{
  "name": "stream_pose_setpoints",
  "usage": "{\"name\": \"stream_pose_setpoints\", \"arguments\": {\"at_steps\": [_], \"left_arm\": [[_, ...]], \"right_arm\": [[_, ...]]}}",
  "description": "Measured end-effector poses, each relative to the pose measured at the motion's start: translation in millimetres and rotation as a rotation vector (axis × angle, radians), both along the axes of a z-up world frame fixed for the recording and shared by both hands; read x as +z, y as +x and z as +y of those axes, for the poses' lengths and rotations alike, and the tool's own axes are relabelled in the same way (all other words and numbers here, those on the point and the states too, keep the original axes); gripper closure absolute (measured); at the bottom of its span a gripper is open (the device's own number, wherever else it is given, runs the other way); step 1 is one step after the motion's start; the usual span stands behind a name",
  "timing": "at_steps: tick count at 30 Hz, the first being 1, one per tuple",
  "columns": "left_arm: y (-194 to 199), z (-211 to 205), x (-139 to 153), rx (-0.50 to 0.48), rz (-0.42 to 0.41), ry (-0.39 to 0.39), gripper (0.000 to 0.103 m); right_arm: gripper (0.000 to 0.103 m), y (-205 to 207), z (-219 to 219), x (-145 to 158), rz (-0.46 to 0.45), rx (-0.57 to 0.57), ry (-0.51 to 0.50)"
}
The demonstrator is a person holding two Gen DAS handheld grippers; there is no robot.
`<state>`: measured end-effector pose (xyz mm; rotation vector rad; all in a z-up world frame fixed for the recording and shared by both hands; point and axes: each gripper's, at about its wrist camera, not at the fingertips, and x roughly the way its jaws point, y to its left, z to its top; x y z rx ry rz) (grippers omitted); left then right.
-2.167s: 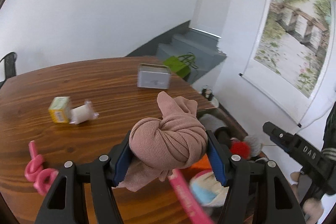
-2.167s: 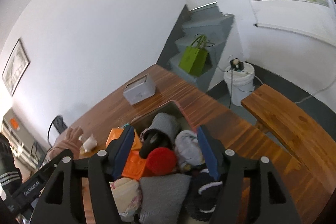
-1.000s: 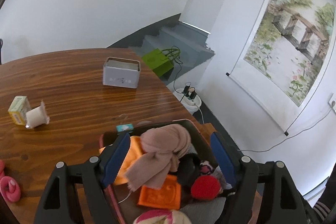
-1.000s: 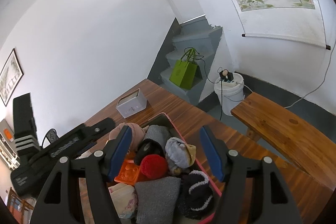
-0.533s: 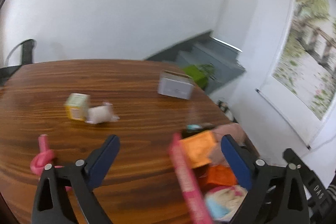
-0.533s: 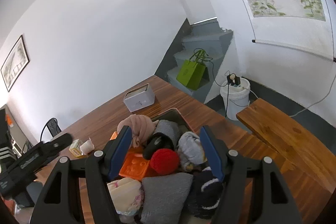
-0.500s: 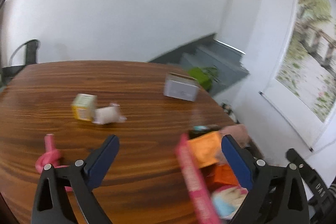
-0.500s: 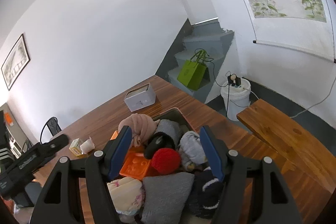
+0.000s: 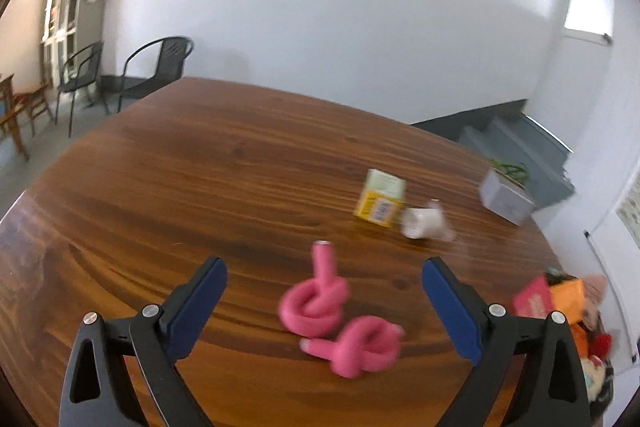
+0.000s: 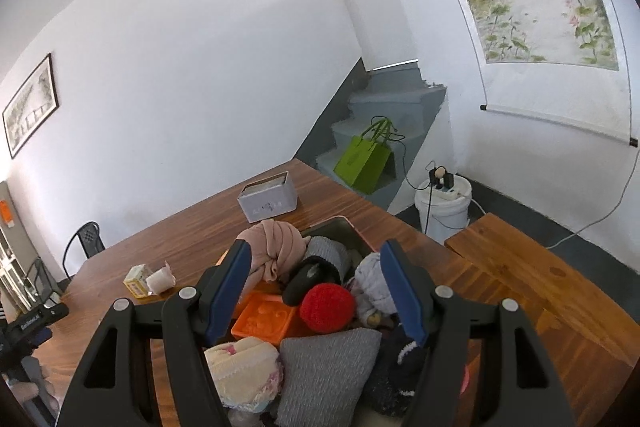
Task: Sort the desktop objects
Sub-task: 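Move the left tool to the pink foam knot and close around it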
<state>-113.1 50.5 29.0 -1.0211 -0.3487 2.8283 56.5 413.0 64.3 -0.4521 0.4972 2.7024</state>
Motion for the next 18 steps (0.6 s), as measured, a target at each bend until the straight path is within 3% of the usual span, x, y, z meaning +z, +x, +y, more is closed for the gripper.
{"name": "stream_pose_setpoints", "arguments": {"at_steps": [5,18], "left_arm": [[-22,-13,-19,0.013,-0.056,-0.004,0.004],[-43,-4,-51,-0.014,-0.147,-0.063,0.005]], "right_arm": [[0.032,-2,-10,-3,-0.012,0.001,-0.008],[0.032,-5,-46,-1,-0.014,0.057,0.107]]}}
